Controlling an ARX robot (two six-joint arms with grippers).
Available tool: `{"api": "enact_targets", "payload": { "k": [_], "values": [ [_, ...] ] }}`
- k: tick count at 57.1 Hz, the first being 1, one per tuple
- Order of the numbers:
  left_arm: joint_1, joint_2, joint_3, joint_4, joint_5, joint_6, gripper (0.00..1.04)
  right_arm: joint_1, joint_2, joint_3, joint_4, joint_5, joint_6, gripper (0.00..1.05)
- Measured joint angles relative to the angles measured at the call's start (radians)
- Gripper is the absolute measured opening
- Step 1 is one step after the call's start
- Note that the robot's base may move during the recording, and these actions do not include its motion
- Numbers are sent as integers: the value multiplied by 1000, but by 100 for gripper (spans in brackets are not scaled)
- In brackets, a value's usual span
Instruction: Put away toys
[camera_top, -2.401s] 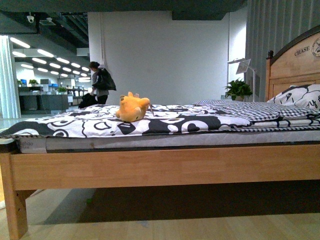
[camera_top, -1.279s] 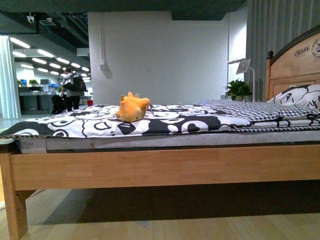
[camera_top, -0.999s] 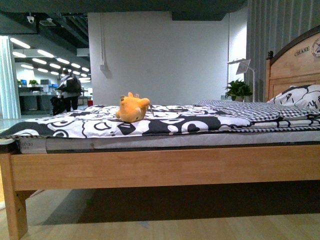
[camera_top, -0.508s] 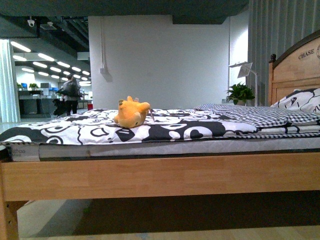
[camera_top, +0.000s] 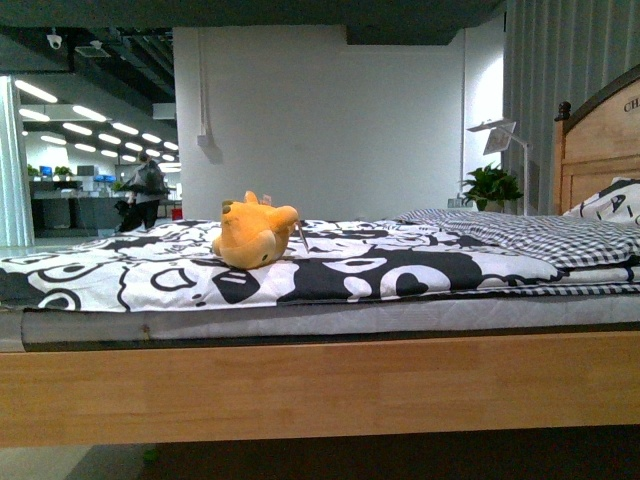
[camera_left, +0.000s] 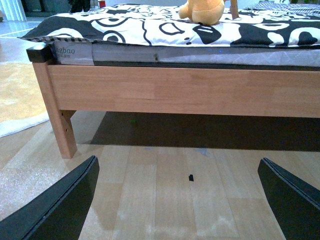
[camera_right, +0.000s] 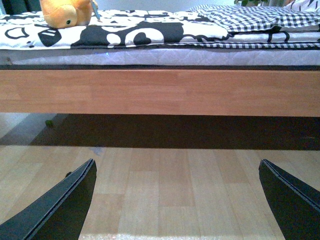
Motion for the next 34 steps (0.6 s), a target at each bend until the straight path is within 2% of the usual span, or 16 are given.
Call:
{"api": "enact_targets", "payload": {
  "k": [34],
  "values": [
    [0, 0, 0, 0, 0, 0, 98, 0, 0, 0, 0, 0, 0, 98]
  ]
}}
